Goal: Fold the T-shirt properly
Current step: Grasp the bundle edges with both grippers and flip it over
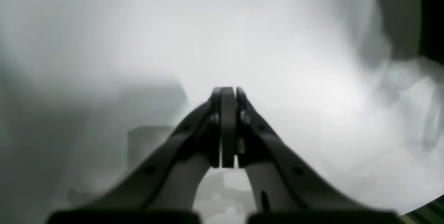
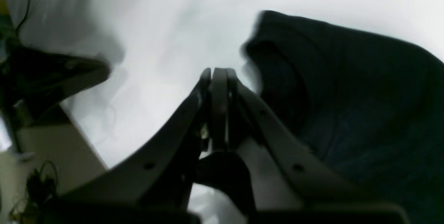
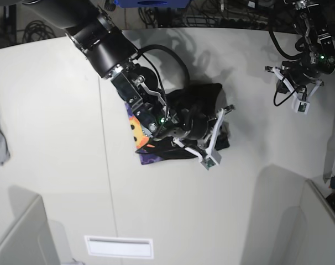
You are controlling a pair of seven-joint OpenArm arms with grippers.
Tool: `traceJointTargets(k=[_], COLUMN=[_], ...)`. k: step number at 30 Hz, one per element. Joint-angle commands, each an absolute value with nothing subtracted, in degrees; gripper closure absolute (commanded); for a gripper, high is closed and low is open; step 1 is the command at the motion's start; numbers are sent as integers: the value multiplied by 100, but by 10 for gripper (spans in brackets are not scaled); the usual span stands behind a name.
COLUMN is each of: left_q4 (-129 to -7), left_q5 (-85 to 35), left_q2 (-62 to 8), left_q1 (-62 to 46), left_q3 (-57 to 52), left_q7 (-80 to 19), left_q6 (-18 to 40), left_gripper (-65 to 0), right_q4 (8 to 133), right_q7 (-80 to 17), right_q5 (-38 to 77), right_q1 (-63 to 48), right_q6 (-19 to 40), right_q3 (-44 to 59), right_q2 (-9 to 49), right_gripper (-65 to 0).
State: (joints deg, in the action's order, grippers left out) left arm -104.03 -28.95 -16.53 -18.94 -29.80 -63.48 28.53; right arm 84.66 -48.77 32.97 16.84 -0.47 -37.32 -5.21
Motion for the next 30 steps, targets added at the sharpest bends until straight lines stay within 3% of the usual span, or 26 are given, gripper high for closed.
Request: traceJointTargets(k=[1,8,13,14,17,20,30], left_q4=[-10510,-10958,-11266,-11204,-11020,-10791,-9068], left_q5=[-2958,-3160,-4699,-5007,-5692,-5789,-4462], left_q2=[-1754,-1420,-1341,-1341,-1305,-1033,-180], left_q1=[-1877,-1982,-1833,-1771,-1631,-1385,-347], left_q3=[-3011,-2976,-2993,-2985,-2941,-2888,-2097], left_q7=[-6264,-6264,-6264,-6264,-6255,-6264,-6229], left_q6=[2870,2879,2862,2844,2844,2844,2835], left_gripper=[0,0,0,-71,-395,-643,-650], right_q4=[8743,10035,10501,10571,10747,10774,10782], right_q7=[-4831,-5253,-5288,-5288,-5288,-5288,-5288], right_q5=[3345,3345,3345,3354,3380,3380,3363], right_q1=[1789,884,479,418,251,136,13], right_q6=[-31,-31,-31,-31,-22,-22,-4], right_q3=[-3662,-2712,-1859,-1754,-1596,-1578,-1560], right_q2=[-462,321,831,927,1174,1218,1218], right_gripper=[0,0,0,0,0,0,0])
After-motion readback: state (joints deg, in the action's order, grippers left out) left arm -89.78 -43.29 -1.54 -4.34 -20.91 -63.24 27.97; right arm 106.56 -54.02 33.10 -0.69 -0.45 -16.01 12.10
